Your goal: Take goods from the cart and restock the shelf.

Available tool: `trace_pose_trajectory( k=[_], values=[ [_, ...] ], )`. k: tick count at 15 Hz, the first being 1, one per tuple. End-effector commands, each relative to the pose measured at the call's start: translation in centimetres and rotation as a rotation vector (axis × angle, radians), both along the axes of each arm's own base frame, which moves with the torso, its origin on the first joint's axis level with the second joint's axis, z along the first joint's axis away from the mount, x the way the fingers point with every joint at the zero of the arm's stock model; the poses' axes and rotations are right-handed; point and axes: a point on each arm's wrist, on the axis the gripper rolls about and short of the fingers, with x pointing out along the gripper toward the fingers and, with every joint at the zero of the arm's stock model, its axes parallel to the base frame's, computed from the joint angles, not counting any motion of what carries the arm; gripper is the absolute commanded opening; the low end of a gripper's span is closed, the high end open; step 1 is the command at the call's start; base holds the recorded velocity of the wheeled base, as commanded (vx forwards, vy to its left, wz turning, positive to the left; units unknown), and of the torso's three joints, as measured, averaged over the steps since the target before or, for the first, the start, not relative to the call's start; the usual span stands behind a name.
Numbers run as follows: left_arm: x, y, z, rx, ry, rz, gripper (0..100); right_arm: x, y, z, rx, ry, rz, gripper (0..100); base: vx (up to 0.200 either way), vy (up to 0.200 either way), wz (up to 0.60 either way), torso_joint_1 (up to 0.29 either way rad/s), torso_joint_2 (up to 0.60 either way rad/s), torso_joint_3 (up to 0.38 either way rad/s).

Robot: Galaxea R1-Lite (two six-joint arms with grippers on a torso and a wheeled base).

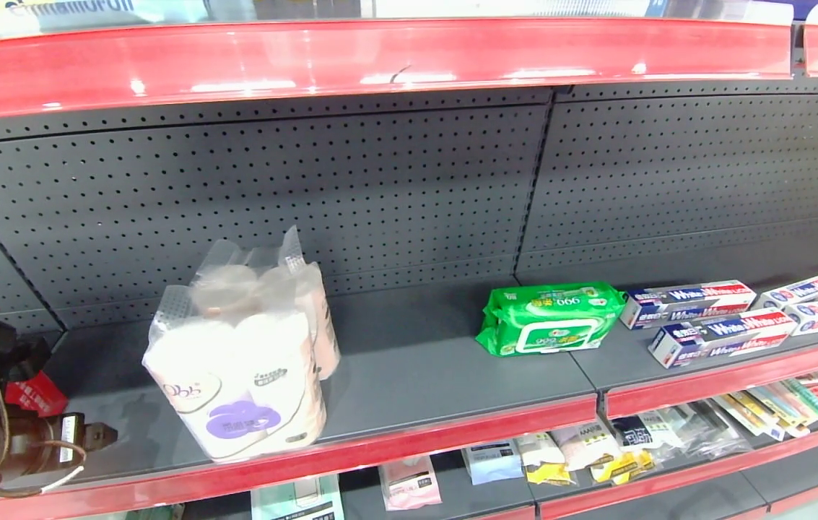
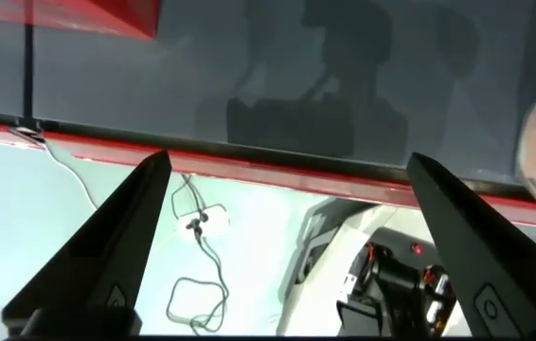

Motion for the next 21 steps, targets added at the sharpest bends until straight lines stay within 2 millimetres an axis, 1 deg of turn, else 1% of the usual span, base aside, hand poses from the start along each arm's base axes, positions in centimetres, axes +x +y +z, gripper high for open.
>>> trace_pose_trajectory(
  k=[1, 5, 8, 12, 17, 21],
  values=[
    [1.1, -0.3, -1.2, -0.009, 0.032, -0.023, 100, 0.0, 0.0, 0.0, 0.0, 0.001, 0.0, 100, 0.0, 0.0, 0.0, 0.0, 0.0, 0.0],
    [3.3, -1.4, -1.7, -0.032, -0.009, -0.052, 100, 0.0, 0.0, 0.0, 0.0, 0.001, 0.0, 100, 0.0, 0.0, 0.0, 0.0, 0.0, 0.0],
    [3.8, -1.7, -2.0, -0.05, 0.0, -0.063, 100, 0.0, 0.0, 0.0, 0.0, 0.001, 0.0, 100, 0.0, 0.0, 0.0, 0.0, 0.0, 0.0],
    [4.4, -1.8, -2.0, -0.066, -0.007, -0.081, 100, 0.0, 0.0, 0.0, 0.0, 0.0, -0.001, 100, 0.0, 0.0, 0.0, 0.0, 0.0, 0.0],
    [5.4, -2.8, -2.2, -0.068, -0.003, -0.123, 100, 0.0, 0.0, 0.0, 0.0, 0.001, 0.0, 100, 0.0, 0.0, 0.0, 0.0, 0.0, 0.0],
    [6.0, -2.9, -2.4, -0.068, -0.001, -0.129, 100, 0.0, 0.0, 0.0, 0.0, 0.001, 0.0, 100, 0.0, 0.0, 0.0, 0.0, 0.0, 0.0]
  ],
)
